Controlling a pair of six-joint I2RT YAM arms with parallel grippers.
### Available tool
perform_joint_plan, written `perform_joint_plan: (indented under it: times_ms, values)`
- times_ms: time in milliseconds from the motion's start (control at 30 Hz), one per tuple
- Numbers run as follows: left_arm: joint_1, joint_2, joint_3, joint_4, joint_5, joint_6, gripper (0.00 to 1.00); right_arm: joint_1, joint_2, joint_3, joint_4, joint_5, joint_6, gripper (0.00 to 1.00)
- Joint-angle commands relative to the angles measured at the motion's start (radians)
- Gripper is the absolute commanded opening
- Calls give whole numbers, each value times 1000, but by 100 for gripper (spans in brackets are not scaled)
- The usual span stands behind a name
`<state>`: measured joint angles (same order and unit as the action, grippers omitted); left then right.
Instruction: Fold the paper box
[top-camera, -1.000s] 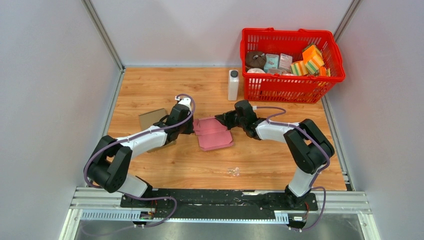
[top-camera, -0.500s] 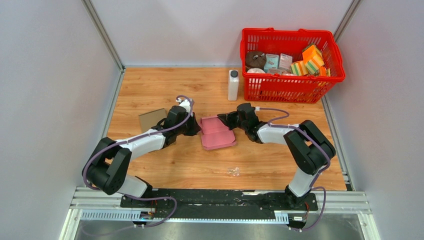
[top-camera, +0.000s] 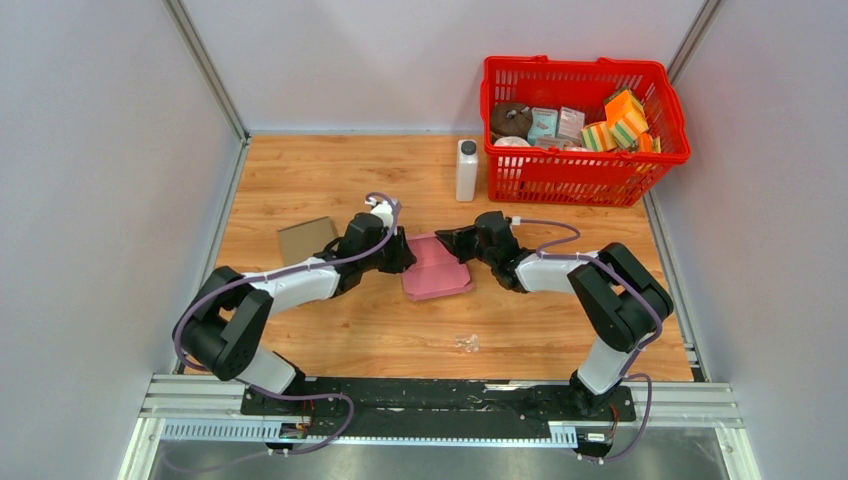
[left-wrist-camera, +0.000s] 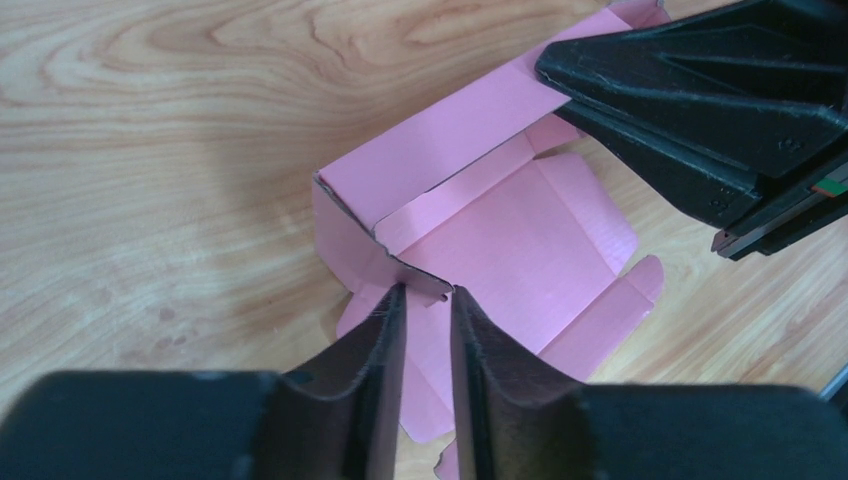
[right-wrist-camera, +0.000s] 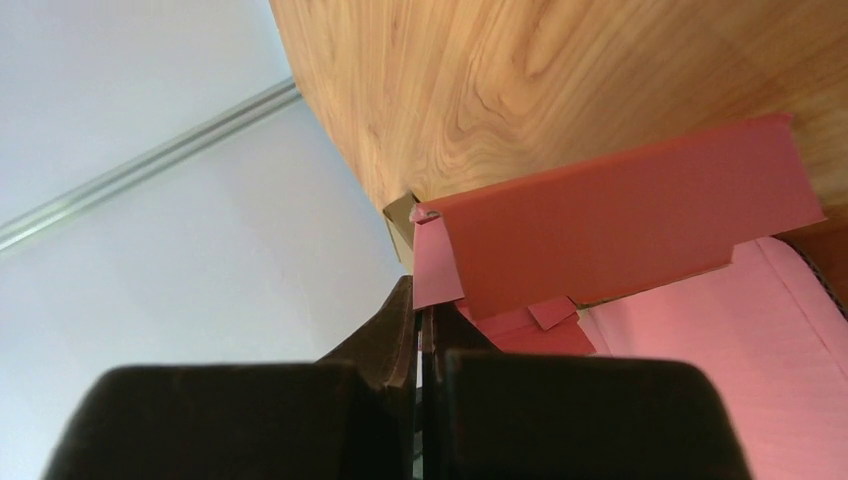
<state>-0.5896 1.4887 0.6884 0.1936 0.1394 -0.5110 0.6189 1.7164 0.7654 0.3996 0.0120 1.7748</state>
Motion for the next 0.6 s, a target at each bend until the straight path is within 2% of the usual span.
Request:
perform_joint_plan:
  times_ms: [0,100,200,267,433,467,567]
  values:
    - [-10,-152,-61,-43,-55,42,37,28,-31,-14,15,-35,-67,0]
    - [-12,-252,-107,-57,-99,60,35,28,-32,-18,34,-44,-89,0]
    - [-10,-336,-156,-53,-161,74,24,27,-34,-37,61,-43,-104,0]
    - [-10,-383,-179,-46,-188,72,20,27,-34,-52,87,-41,-107,0]
    - [-9,-378,-205,-59,-218,74,22,27,-37,-74,139,-44,-123,0]
    - [-9,-366,-207,-59,-225,71,27,27,-38,-81,148,-43,-132,0]
    - [-10,-303,-202,-20,-209,95,34,27,-40,-109,179,-41,-143,0]
